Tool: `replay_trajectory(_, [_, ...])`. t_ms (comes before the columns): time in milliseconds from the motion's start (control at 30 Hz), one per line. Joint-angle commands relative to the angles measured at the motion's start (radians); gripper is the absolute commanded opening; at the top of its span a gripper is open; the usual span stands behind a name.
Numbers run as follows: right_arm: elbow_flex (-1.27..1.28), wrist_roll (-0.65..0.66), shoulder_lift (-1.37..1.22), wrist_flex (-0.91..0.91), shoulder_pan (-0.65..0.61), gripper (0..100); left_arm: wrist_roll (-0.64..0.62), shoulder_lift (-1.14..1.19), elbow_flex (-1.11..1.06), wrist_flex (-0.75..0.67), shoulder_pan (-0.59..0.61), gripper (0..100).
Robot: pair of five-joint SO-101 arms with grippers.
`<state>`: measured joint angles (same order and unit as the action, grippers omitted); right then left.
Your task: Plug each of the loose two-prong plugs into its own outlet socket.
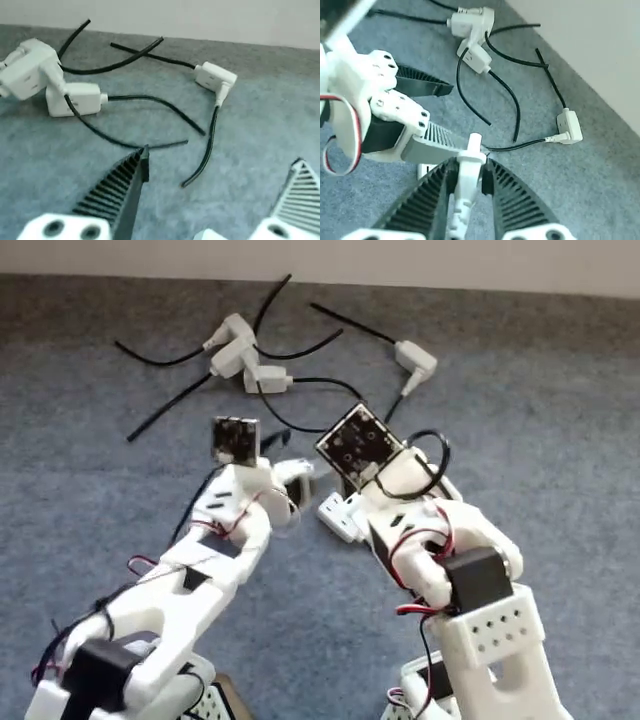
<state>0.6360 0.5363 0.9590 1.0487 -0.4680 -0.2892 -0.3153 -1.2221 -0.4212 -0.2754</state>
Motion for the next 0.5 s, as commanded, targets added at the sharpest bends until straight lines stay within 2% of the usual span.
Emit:
replay_trajectory(0, [-0.064, -0.002, 0.039, 0.005, 0.010, 1.4, 0.000, -0.004, 0.005, -0.009, 0.015, 40])
replay_trajectory(267, [0.007, 0.000, 0.068, -0.002, 0.054, 1.4, -0.005, -0.007, 0.016, -0.012, 0.091, 40])
replay_trajectory(467, [0.170, 0.000, 0.067, -0.120, 0.101, 1.4, -0.008, -0.119, -0.027, -0.009, 0.124, 40])
